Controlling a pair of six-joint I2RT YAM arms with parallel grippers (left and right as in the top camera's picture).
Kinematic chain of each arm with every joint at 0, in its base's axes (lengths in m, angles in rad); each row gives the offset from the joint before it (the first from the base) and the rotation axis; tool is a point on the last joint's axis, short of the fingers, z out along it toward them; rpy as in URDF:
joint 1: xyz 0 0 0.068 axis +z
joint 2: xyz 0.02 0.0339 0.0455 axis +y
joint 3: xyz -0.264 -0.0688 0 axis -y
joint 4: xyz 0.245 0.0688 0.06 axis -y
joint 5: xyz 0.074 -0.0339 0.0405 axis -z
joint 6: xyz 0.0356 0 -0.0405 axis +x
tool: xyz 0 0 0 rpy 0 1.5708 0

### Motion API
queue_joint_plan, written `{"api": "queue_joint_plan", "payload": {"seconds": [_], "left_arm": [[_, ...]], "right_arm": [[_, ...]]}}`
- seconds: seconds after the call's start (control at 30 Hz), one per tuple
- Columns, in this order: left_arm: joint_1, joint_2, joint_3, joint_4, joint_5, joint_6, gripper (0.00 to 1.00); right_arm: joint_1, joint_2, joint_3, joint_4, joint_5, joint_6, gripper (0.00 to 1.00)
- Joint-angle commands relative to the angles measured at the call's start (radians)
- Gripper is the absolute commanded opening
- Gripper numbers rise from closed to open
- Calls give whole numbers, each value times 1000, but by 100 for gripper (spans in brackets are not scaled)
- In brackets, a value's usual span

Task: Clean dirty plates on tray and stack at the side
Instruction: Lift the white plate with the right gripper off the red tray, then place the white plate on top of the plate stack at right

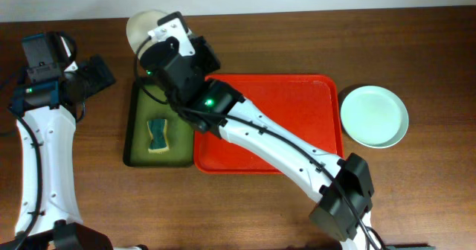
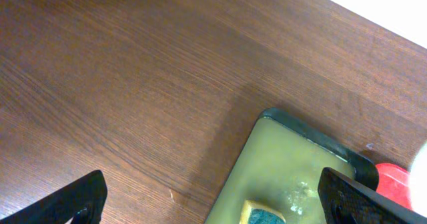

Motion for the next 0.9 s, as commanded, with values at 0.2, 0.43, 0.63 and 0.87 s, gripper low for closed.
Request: {"api": "queue_joint_plan", "payload": {"seconds": [0.2,0.43,0.63,0.87], "left_arm": [[-8,-2,6,1,0,-9,99],[-8,-2,6,1,0,-9,99],[-8,-2,6,1,0,-9,99],[-8,-2,6,1,0,-9,99]], "right_arm": [[124,-34,27,245,227,-441,4],[123,-34,27,243,249,-441,4],[123,-34,26,206,249,-436,4],[-24,-34,26,-398,-169,388,4]]}}
